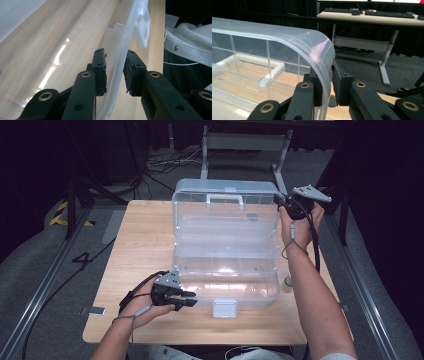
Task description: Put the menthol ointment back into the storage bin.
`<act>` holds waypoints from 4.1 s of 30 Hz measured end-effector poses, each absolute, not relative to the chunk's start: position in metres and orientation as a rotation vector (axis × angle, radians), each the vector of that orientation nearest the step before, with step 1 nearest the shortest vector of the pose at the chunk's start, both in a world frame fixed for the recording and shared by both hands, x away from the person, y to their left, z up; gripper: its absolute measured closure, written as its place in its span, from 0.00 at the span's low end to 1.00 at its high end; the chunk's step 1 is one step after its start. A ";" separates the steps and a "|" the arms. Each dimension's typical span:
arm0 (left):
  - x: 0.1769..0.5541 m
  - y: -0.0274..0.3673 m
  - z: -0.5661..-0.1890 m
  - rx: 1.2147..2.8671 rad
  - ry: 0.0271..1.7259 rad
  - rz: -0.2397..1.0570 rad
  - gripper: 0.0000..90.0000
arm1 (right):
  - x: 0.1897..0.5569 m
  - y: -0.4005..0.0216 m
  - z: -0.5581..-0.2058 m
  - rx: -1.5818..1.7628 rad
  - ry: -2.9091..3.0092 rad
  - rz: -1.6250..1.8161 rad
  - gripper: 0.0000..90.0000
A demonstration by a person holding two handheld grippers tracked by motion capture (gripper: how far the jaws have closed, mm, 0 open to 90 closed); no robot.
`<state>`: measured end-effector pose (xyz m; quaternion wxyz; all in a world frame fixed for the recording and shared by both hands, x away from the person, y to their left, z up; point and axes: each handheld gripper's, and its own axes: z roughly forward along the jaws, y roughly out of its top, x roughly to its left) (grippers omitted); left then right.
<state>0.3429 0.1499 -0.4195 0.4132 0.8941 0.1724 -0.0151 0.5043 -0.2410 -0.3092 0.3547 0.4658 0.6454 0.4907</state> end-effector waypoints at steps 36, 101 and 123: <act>0.342 0.149 -0.419 2.246 0.438 -0.033 0.81 | 0.554 -0.241 -0.324 1.296 1.728 1.261 0.89; 0.343 0.149 -0.419 2.251 0.431 -0.033 0.81 | 0.595 -0.249 -0.362 1.266 1.832 1.264 0.91; 0.343 0.149 -0.420 2.249 0.427 -0.028 0.81 | 0.606 -0.254 -0.378 1.283 1.878 1.293 0.91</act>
